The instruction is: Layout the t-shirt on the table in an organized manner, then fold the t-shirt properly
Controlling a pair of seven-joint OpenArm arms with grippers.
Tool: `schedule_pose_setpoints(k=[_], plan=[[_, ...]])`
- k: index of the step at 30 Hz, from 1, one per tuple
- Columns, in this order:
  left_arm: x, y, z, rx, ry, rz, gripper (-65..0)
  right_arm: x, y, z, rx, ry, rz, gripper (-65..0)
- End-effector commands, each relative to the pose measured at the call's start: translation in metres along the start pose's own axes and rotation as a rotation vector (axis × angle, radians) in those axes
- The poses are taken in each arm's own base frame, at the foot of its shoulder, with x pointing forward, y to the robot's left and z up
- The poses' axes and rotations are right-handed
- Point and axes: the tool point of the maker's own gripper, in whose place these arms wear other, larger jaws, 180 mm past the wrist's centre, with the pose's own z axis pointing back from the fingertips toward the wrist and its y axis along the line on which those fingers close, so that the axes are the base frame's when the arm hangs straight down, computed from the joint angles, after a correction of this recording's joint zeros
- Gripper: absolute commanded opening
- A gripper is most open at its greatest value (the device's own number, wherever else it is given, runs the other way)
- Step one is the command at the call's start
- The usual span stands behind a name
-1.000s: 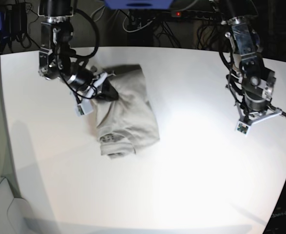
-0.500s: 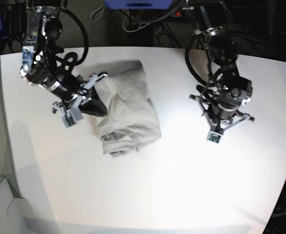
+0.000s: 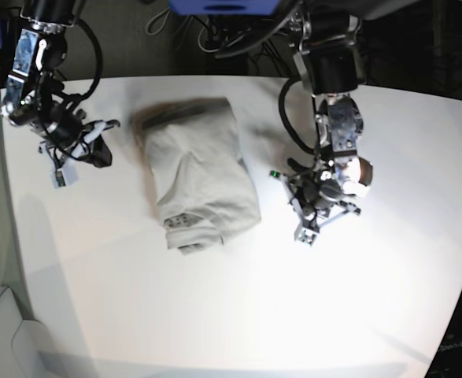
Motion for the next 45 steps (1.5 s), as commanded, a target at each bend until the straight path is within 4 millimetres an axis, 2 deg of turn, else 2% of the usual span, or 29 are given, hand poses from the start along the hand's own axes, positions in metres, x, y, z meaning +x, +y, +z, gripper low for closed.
schedule_pose_setpoints(k=[1,9,12,15,19,22,24,27,30,31,33,36,37,42,45], plan=[[0.010,0.002,-0.002,0.006,-0.010,-0.004,-65.0,0.014,0.013,-0.001,0.038,-0.052,0.018,-65.0],[0.028,-0.008,-0.020,-0.058,-0.030,0.010,-65.0,-0.011,0.074,-0.021,0.198,0.033,0.080,-65.0],[0.041,-0.014,-0.021,-0.098,-0.070,0.059,-65.0,-0.014,0.085,-0.023,0.226,0.043,0.094,-65.0],[0.048,-0.018,-0.020,-0.124,-0.101,0.101,-65.0,-0.014,0.086,-0.022,0.228,0.043,0.096,-65.0],[0.054,-0.015,-0.018,-0.117,-0.113,0.097,-65.0,-0.011,0.082,-0.023,0.221,0.042,0.101,-65.0],[0.068,-0.001,-0.005,-0.072,-0.158,0.085,-65.0,-0.006,0.060,-0.016,0.170,0.030,0.101,-65.0],[0.062,0.006,0.003,-0.041,-0.146,0.075,-65.0,-0.003,0.042,-0.010,0.123,0.015,0.080,-65.0],[0.058,0.042,0.030,0.066,-0.108,0.032,-65.0,0.001,0.012,0.003,0.048,0.003,0.067,-65.0],[0.037,0.069,0.067,0.184,-0.049,-0.014,-65.0,-0.001,-0.007,0.019,-0.008,0.008,0.076,-65.0],[0.028,0.074,0.083,0.224,-0.028,-0.031,-65.0,-0.010,-0.012,0.029,-0.028,0.022,0.073,-65.0],[0.011,0.081,0.120,0.310,0.004,-0.063,-65.0,-0.022,-0.017,0.050,-0.065,0.040,0.089,-65.0],[-0.024,0.075,0.164,0.383,0.074,-0.095,-65.0,-0.045,-0.020,0.085,-0.122,0.084,0.097,-65.0],[-0.041,0.070,0.170,0.380,0.114,-0.101,-65.0,-0.050,-0.021,0.093,-0.137,0.095,0.097,-65.0],[-0.128,0.026,0.171,0.257,0.300,-0.105,-65.0,-0.078,-0.017,0.123,-0.178,0.156,0.075,-65.0],[-0.152,0.000,0.174,0.198,0.293,-0.089,-65.0,-0.091,-0.015,0.134,-0.198,0.176,0.042,-65.0]])
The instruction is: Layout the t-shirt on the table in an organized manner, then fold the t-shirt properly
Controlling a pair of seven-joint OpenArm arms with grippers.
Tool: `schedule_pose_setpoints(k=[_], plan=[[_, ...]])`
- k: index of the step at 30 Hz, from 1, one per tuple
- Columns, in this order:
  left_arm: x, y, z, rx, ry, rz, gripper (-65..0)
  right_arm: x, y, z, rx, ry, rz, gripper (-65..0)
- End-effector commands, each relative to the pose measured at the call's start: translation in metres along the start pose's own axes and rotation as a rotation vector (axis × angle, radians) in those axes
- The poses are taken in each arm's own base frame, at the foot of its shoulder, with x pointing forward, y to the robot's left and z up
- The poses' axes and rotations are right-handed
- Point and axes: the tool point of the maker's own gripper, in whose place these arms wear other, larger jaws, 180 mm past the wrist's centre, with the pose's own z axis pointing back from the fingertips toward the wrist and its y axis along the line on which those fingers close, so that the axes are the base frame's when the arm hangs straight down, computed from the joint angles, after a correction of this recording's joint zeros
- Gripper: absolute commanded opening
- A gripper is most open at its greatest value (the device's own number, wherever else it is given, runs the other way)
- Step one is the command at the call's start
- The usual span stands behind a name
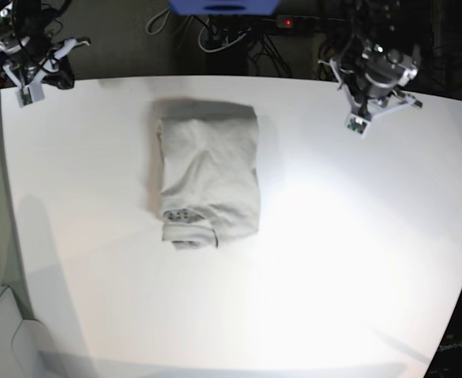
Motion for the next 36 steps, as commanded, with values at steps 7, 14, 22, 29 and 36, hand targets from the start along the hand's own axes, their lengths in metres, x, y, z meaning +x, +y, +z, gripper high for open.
schedule_pose_setpoints(k=[7,14,22,29,36], plan=[[-0.032,-0.029,0.009,-0.065,0.013,0.012,-65.0,-0.019,0.001,0.015,-0.008,0.030,-0.015,-65.0],[-0.069,-0.044,0.001,-0.116,0.107,0.014,-65.0,-0.051,0.007,0.016,-0.022,0.120,-0.032,-65.0],[-0.131,-0.102,-0.036,-0.291,0.197,0.091,-65.0,-0.119,0.016,-0.020,-0.092,0.310,-0.066,-65.0],[-0.187,-0.144,-0.077,-0.432,0.300,0.208,-65.0,-0.197,0.051,-0.070,-0.001,0.352,-0.222,-65.0],[-0.218,-0.167,-0.116,-0.481,0.340,0.576,-65.0,-0.255,0.097,-0.105,0.098,0.264,-0.555,-65.0]])
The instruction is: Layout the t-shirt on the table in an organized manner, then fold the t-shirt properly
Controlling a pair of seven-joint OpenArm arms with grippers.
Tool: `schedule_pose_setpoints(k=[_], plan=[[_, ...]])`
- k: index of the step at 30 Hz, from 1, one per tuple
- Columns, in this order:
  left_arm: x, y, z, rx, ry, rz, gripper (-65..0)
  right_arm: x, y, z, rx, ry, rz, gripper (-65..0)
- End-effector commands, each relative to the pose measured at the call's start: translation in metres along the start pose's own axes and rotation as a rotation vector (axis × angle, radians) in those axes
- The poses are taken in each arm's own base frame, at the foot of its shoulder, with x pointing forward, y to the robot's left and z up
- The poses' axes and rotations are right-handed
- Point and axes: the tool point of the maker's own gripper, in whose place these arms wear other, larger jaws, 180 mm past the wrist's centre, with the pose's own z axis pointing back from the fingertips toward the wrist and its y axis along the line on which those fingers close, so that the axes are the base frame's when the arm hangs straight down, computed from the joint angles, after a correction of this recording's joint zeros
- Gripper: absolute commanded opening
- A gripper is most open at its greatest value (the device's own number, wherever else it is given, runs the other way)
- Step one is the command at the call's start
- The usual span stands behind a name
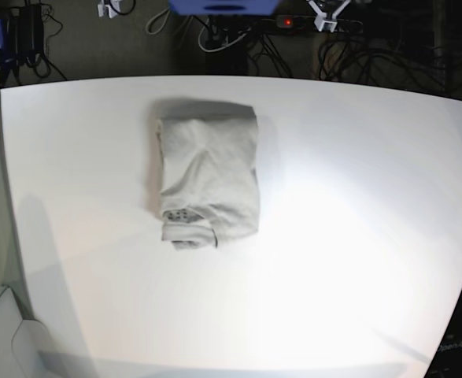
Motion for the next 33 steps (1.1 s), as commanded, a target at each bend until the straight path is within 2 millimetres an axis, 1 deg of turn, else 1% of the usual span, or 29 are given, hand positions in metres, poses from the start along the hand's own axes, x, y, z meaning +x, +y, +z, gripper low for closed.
schedule_pose_setpoints(k=[1,2,4,5,6,7,8,9,10,11,13,15,16,17,19,22,24,25,26,27,28,29,30,33], plan=[[0.003,0.001,-0.003,-0.019,-0.017,0.040,-65.0,-0.006,-0.003,0.001,0.010,-0.006,-0.043,-65.0],[0.003,-0.001,-0.007,-0.036,-0.038,0.083,-65.0,-0.008,-0.002,0.000,0.016,-0.028,-0.086,-65.0],[0.006,-0.013,-0.015,-0.072,-0.092,0.162,-64.9,-0.004,-0.001,-0.003,0.011,-0.083,-0.137,-65.0],[0.006,-0.020,-0.018,-0.090,-0.118,0.192,-64.9,-0.002,-0.011,-0.004,-0.063,-0.107,-0.110,-65.0],[0.011,-0.024,-0.020,-0.095,-0.146,0.208,-64.9,0.000,-0.026,-0.002,-0.144,-0.119,-0.064,-65.0],[0.015,-0.022,-0.022,-0.066,-0.165,0.217,-64.9,0.004,-0.040,-0.001,-0.238,-0.125,-0.009,-65.0],[0.015,-0.016,-0.024,-0.017,-0.171,0.218,-64.8,0.004,-0.048,0.000,-0.308,-0.116,0.033,-65.0],[0.016,-0.004,-0.024,0.053,-0.183,0.222,-64.8,0.003,-0.057,0.002,-0.383,-0.108,0.082,-65.0],[0.017,0.003,-0.024,0.120,-0.194,0.227,-64.8,0.004,-0.061,0.004,-0.438,-0.105,0.131,-65.0],[0.017,0.002,-0.026,0.157,-0.204,0.223,-64.8,0.008,-0.064,0.005,-0.471,-0.109,0.176,-65.0],[0.020,0.001,-0.028,0.192,-0.217,0.209,-64.7,0.010,-0.060,0.003,-0.494,-0.102,0.241,-65.0],[0.031,-0.005,-0.030,0.185,-0.229,0.174,-64.7,0.010,-0.058,0.001,-0.511,-0.093,0.274,-65.0],[0.032,-0.006,-0.030,0.181,-0.229,0.167,-64.7,0.013,-0.057,-0.002,-0.520,-0.088,0.283,-65.0],[0.033,-0.007,-0.031,0.180,-0.228,0.164,-64.7,0.014,-0.054,-0.005,-0.524,-0.076,0.289,-65.0],[0.044,-0.008,-0.031,0.176,-0.245,0.162,-64.7,0.017,-0.052,-0.009,-0.521,-0.057,0.309,-65.0],[0.054,-0.006,-0.030,0.179,-0.259,0.158,-64.7,0.017,-0.049,-0.011,-0.507,-0.044,0.349,-65.0],[0.056,-0.005,-0.030,0.180,-0.261,0.158,-64.7,0.021,-0.055,-0.009,-0.515,-0.046,0.357,-65.0],[0.060,-0.005,-0.029,0.180,-0.266,0.155,-64.7,0.022,-0.057,-0.008,-0.521,-0.047,0.357,-65.0],[0.063,-0.006,-0.029,0.178,-0.270,0.153,-64.7,0.028,-0.056,-0.010,-0.519,-0.056,0.357,-65.0],[0.064,-0.005,-0.029,0.179,-0.272,0.152,-64.7,0.031,-0.054,-0.012,-0.516,-0.060,0.359,-65.0],[0.063,-0.005,-0.029,0.178,-0.269,0.153,-64.7,0.030,-0.054,-0.012,-0.516,-0.059,0.359,-65.0],[0.059,-0.006,-0.030,0.176,-0.258,0.156,-64.7,0.031,-0.053,-0.013,-0.514,-0.060,0.358,-65.0],[0.056,0.000,-0.029,0.184,-0.255,0.159,-64.7,0.031,-0.052,-0.014,-0.511,-0.061,0.356,-65.0],[0.057,0.001,-0.028,0.185,-0.255,0.159,-64.7,0.031,-0.043,-0.019,-0.494,-0.065,0.348,-65.0]])
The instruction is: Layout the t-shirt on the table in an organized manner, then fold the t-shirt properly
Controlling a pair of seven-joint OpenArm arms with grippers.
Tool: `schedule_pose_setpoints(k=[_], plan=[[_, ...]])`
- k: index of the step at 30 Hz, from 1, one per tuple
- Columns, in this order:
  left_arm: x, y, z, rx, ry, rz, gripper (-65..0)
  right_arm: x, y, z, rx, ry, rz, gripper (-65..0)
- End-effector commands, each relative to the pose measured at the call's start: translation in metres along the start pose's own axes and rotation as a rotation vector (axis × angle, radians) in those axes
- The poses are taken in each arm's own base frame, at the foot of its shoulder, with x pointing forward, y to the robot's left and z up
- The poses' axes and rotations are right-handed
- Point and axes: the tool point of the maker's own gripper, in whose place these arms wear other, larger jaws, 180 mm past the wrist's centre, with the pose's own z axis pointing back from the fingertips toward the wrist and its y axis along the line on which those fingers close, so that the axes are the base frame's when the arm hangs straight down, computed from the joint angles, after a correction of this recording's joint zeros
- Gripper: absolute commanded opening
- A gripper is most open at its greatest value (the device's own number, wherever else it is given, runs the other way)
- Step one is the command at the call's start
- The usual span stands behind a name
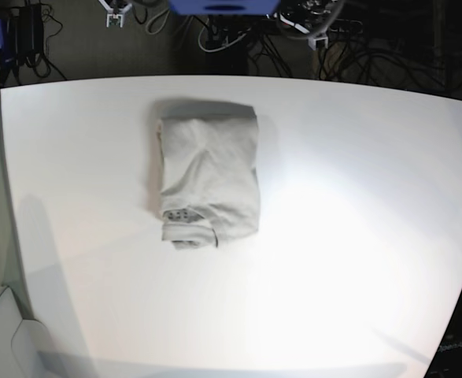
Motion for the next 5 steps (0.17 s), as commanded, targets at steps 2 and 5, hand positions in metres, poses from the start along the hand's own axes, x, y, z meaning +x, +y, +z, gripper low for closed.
schedule_pose_setpoints(k=[2,5], plan=[[0.0021,0.0017,-0.0001,0.009,-0.008,0.000,-64.7,-0.0062,-0.0041,0.0027,-0.020,0.005,0.010,-65.0],[0.0003,0.0013,0.0000,0.008,-0.004,0.001,-64.7,-0.0052,-0.0038,0.0024,-0.019,0.003,0.011,-65.0]])
